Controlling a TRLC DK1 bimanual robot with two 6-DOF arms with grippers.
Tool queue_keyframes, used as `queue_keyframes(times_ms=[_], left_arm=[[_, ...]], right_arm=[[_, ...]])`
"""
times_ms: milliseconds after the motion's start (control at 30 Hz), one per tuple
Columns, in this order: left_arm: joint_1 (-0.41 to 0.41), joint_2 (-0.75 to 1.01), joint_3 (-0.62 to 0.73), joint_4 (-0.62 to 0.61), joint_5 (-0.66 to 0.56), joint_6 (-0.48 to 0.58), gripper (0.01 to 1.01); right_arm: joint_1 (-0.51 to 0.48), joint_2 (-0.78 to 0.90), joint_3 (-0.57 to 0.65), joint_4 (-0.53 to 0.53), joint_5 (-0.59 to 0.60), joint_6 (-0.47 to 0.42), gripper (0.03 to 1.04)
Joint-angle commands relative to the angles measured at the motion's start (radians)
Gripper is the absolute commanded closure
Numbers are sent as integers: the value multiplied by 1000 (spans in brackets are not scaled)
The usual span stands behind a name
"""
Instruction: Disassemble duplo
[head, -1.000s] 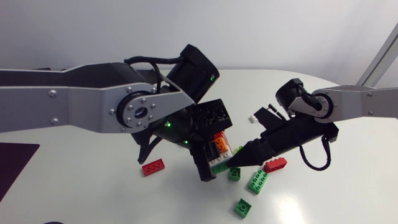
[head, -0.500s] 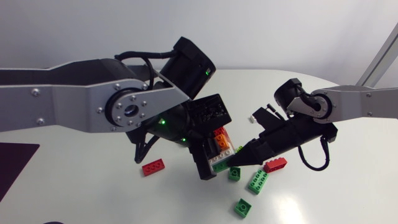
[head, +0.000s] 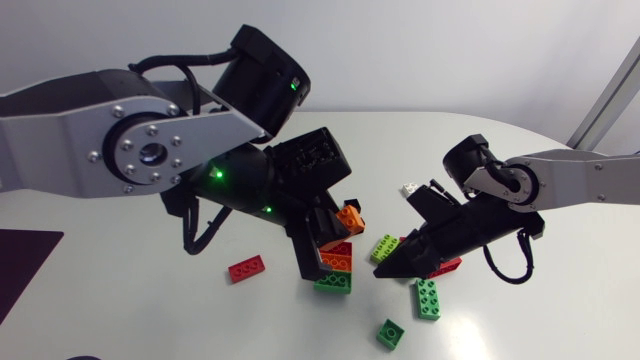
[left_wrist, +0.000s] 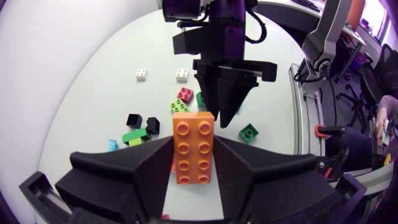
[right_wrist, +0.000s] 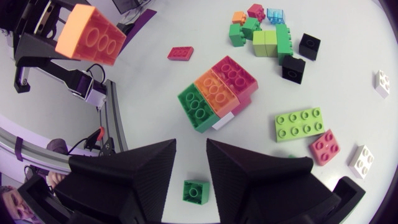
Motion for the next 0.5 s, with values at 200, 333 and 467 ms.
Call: queue_keyframes(times_ms=[200,333,467], left_arm=[[29,57,-23,-25,1,19,685],[29,182,18,-125,-51,21,685],[63,279,59,-225,-90,19,679]], right_arm=[[48,3,-47,43,129,-5,672],[181,5,-98,141,358,36,662],[243,9,-121,178,450,41,659]])
